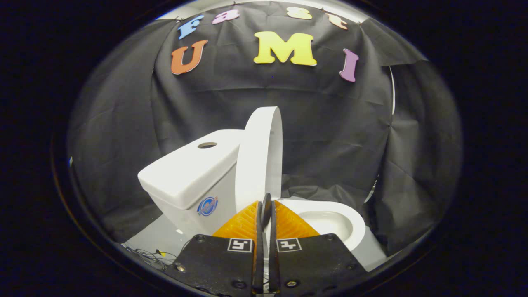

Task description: Open the toilet lid.

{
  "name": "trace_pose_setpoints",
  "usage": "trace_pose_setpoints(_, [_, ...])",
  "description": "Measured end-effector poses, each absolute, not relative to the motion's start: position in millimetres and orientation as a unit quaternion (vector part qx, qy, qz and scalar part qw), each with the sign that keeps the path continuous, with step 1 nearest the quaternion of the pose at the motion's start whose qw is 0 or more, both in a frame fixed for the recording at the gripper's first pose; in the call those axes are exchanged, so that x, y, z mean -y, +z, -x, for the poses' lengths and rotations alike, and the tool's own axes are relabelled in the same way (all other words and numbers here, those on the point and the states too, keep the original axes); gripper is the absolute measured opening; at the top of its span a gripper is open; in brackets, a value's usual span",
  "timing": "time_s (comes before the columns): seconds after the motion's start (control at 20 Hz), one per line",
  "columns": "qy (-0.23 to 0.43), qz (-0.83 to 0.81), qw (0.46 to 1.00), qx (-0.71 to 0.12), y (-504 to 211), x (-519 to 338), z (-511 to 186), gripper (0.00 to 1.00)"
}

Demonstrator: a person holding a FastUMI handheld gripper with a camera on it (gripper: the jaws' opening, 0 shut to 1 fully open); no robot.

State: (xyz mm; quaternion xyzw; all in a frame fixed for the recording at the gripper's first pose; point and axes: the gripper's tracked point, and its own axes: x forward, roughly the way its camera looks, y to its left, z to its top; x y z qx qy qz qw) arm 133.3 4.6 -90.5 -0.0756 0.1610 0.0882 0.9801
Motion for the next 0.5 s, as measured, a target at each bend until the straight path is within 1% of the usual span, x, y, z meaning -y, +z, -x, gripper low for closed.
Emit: trace_pose_setpoints(0.5, [0.09,0.145,0.972,-0.16,-91.9,1.8,-135.3,0.1])
